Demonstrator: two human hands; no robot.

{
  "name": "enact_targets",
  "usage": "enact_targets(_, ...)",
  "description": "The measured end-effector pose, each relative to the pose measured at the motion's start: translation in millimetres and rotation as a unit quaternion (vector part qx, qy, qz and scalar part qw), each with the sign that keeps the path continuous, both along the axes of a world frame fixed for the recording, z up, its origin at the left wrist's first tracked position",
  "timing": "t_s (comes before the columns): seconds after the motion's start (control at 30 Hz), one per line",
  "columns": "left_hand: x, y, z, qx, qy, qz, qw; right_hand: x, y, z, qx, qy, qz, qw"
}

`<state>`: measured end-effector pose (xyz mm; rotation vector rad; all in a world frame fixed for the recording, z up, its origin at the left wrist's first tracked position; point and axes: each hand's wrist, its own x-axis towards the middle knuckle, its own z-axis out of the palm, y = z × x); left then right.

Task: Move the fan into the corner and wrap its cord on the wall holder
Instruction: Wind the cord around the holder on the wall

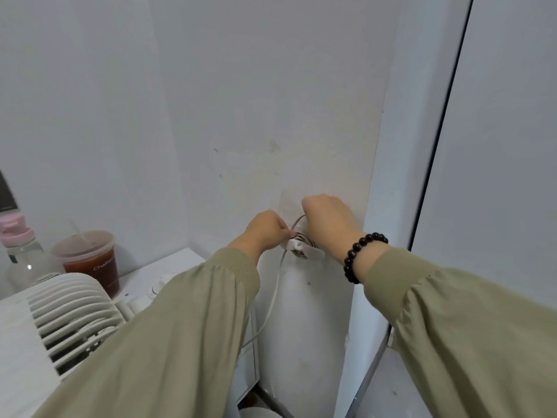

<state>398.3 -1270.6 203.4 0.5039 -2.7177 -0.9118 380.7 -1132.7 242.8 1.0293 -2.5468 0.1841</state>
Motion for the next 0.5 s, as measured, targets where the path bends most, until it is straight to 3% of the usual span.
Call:
enact_targets(0.23,-12,-9,1,0.039,0.03,-0.028,0.998,12,16,-15,0.03,0.049,-0.015,0.998)
enact_targets(0.4,-14,-9,-12,0.065,0.102,0.002,0.993,10,19,-29,0.018,0.02,-0.056,0.998)
enact_targets(0.5,-12,-10,-11,0.065,0.1,-0.003,0.993,8,22,-38,-0.04,-0.023,-0.069,0.997)
